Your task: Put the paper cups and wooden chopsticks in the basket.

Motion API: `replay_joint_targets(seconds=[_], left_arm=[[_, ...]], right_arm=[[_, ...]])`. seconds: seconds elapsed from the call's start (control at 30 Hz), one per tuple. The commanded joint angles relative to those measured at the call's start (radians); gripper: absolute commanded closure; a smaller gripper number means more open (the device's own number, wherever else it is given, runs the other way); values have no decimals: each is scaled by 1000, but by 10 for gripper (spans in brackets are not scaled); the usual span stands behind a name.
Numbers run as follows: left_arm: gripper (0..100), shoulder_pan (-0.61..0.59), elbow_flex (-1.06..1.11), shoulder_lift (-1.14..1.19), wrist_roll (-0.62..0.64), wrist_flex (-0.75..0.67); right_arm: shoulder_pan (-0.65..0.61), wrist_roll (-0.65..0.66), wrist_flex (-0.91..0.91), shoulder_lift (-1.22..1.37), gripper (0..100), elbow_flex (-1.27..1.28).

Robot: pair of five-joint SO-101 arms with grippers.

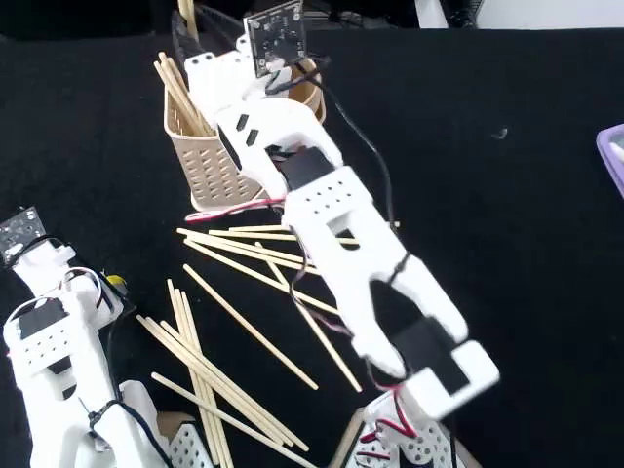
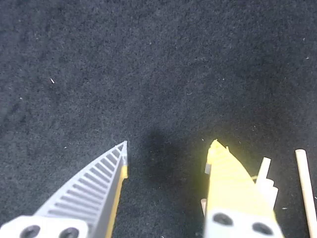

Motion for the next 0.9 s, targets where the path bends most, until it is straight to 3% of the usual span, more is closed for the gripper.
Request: replay_joint_targets(seconds=[0.0, 0.13, 0.3, 0.47, 0.63, 0.73, 0.87], left_arm=[[741, -2, -18, -12, 3, -12], [741, -1, -18, -12, 3, -12], [741, -1, -18, -12, 3, -12], [741, -1, -18, -12, 3, -12], [741, -1, -18, -12, 3, -12], [741, -1, -18, -12, 3, -12], [741, -1, -18, -12, 3, -12]], right_arm=[[26, -6, 3, 5, 987, -30], [18, 12, 91, 2, 972, -7], [-15, 84, 347, -87, 803, -64], [-77, 89, 605, -272, 794, -99], [-186, 91, 1033, -516, 793, -84], [-265, 91, 1231, -621, 793, 12], [-381, 86, 1264, -705, 789, 332]])
